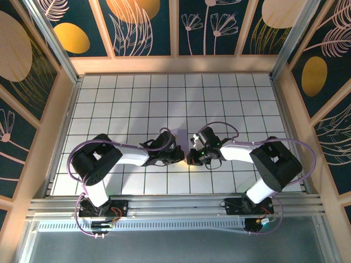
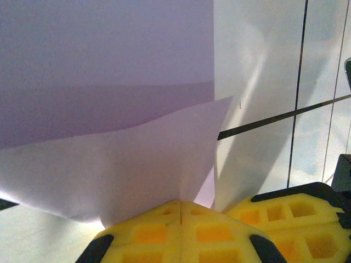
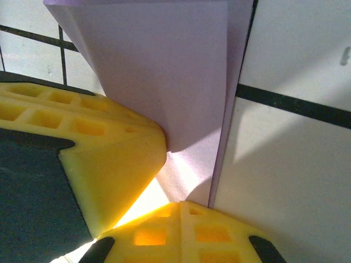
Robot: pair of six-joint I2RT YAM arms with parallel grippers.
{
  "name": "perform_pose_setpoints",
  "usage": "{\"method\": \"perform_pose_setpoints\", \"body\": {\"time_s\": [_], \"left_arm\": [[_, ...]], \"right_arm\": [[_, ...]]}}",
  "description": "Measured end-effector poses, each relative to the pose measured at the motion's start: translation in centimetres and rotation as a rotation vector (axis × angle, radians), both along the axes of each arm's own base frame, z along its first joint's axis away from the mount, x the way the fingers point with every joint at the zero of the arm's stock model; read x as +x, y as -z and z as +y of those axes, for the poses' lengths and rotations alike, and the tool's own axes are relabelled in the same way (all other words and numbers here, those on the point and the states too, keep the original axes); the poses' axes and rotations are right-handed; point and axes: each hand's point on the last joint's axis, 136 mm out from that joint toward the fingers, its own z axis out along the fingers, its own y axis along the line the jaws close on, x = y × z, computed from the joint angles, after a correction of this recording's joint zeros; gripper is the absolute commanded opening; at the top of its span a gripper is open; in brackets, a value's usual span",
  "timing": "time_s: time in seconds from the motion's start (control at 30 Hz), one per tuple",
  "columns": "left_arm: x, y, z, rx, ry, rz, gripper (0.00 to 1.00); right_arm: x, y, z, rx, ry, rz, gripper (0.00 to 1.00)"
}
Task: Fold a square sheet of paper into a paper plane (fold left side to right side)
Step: Third fold the triangle at the center of the table.
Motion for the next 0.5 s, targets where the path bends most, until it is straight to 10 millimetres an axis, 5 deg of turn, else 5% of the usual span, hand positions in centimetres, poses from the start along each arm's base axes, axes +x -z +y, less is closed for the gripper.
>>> {"method": "perform_pose_setpoints", "body": {"time_s": [0.5], "left_arm": [[2.5,0.0,2.8,0.014,-0.046,-0.004,0.04]], "right_arm": [[1.0,0.0,0.2,-0.014,-0.004,-0.044,0.0]]}}
